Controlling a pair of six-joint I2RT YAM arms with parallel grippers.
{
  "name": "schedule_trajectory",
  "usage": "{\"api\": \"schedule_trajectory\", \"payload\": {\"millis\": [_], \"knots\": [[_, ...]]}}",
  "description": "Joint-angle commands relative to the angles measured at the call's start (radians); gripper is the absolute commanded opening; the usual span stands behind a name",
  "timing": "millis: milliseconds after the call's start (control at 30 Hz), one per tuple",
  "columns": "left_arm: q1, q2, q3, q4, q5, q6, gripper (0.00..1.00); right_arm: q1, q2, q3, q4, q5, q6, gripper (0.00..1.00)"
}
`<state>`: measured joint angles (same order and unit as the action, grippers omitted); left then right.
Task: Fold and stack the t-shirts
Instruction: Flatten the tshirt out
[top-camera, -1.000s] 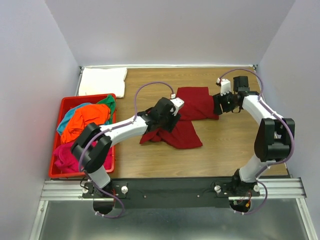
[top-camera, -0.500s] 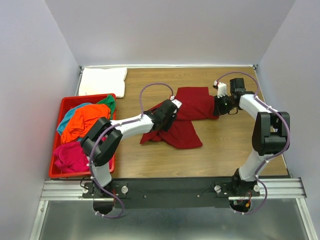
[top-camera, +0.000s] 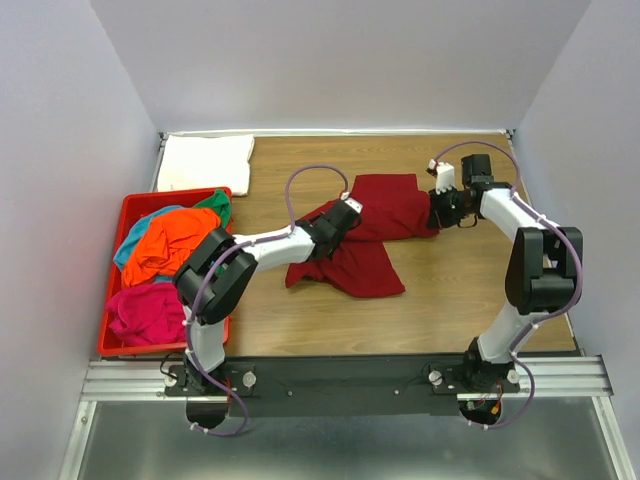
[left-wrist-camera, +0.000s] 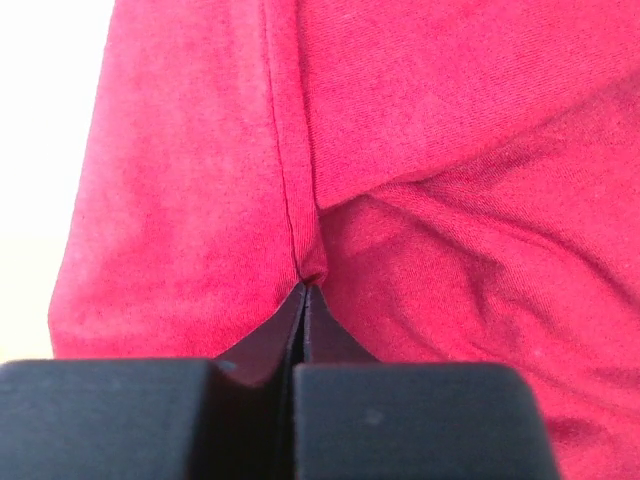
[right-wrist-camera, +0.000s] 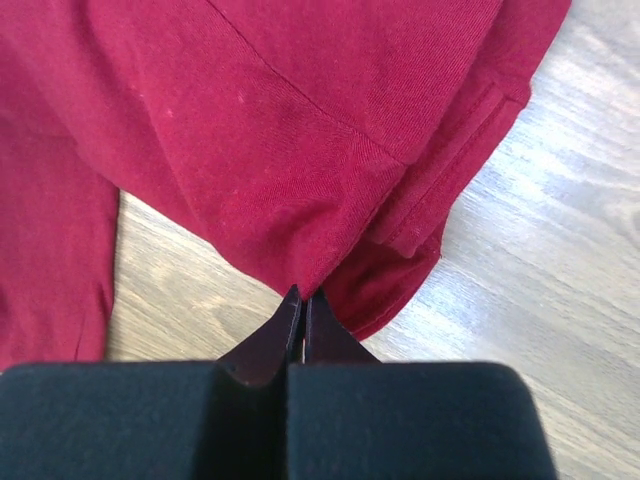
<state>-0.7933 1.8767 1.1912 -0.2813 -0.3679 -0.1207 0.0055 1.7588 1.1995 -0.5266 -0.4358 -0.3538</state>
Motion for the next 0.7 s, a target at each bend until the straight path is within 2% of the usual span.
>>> {"api": "schedule_trajectory", "payload": {"millis": [0, 233, 667], "knots": [[-0.003, -0.062, 0.007, -0.002, -0.046, -0.005, 0.0, -0.001, -0.044, 0.005, -0.024, -0.015, -0.014, 0.01], [-0.003, -0.154, -0.022, 0.013, -0.011, -0.002, 0.0, -0.001, -0.067, 0.002, -0.026, -0.008, -0.02, 0.01], [0.028, -0.296, -0.051, 0.027, 0.136, -0.005, 0.0, -0.001, -0.114, 0.008, -0.036, 0.025, -0.033, 0.01]]}}
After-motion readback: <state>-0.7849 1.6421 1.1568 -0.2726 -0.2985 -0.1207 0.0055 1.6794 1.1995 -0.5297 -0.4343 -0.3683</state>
